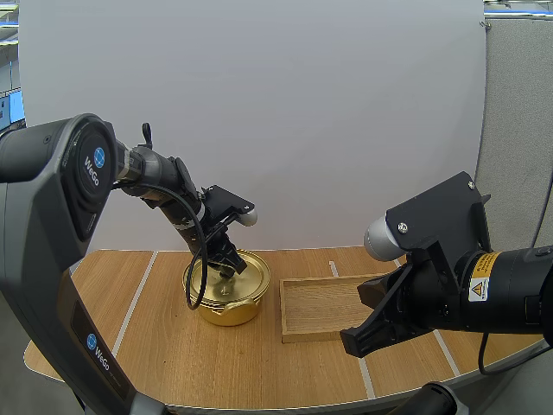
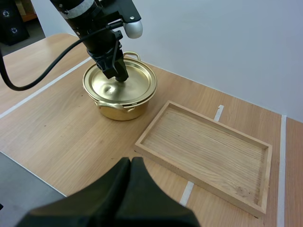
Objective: Open the pot, put the pineapple inside, and close it
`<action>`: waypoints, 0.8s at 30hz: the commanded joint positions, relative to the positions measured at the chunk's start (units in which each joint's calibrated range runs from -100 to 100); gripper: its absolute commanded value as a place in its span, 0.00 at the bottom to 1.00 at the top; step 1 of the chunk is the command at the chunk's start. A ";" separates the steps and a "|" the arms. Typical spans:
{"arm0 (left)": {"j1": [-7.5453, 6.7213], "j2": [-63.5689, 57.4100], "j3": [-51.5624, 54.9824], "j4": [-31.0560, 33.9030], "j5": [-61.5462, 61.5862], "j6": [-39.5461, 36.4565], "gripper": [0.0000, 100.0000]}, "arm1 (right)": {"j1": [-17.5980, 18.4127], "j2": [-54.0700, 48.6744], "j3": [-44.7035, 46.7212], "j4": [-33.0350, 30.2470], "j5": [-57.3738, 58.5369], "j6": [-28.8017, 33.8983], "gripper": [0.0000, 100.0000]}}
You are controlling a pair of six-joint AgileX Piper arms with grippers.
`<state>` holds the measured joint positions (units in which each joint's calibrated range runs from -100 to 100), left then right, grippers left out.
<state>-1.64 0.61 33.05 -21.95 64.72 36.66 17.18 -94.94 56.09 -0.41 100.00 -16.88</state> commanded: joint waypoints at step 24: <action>0.24 4.29 0.07 -2.97 0.86 2.33 0.00 | -0.24 -0.42 0.03 -0.34 0.00 -0.28 0.00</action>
<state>-1.48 2.68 32.60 -25.15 66.06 38.62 17.18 -94.94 56.09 -0.41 100.00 -16.88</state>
